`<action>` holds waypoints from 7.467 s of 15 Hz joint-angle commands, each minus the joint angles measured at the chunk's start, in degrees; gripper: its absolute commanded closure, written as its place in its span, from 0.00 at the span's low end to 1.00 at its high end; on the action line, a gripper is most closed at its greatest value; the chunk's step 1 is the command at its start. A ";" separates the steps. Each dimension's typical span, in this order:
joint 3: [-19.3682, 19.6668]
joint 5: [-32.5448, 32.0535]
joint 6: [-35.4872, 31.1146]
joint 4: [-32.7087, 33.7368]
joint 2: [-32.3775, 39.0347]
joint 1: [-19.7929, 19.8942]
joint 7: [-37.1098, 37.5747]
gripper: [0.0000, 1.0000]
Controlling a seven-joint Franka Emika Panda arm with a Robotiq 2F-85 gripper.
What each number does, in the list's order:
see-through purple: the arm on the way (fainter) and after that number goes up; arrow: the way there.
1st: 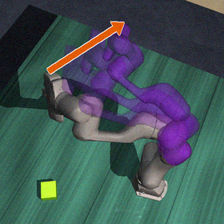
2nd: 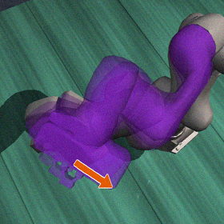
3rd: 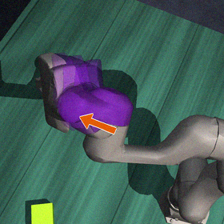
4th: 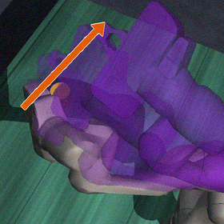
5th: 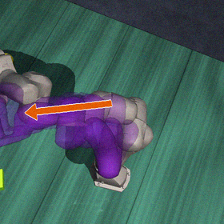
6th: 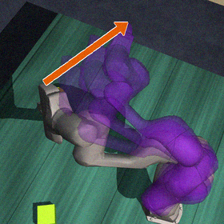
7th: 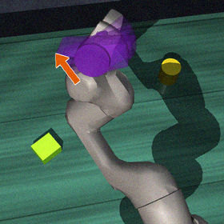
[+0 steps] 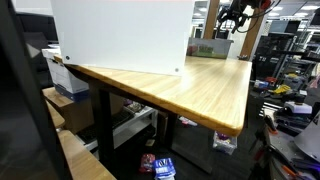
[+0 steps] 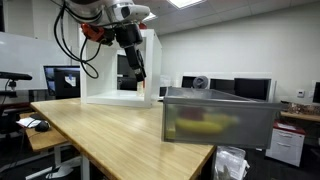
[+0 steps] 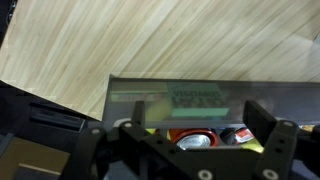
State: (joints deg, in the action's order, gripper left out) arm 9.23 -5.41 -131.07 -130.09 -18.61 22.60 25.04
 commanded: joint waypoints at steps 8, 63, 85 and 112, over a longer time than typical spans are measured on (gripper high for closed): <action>3.00 -4.79 -0.56 8.59 8.71 1.28 9.26 0.00; 7.83 11.28 7.44 33.25 32.94 -3.41 6.93 0.00; 7.56 10.46 8.12 32.57 36.30 -5.73 6.79 0.00; 9.86 11.43 11.07 40.81 42.46 -3.04 7.67 0.00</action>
State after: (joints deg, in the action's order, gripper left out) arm 18.78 4.45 -121.28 -91.60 22.15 18.43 33.38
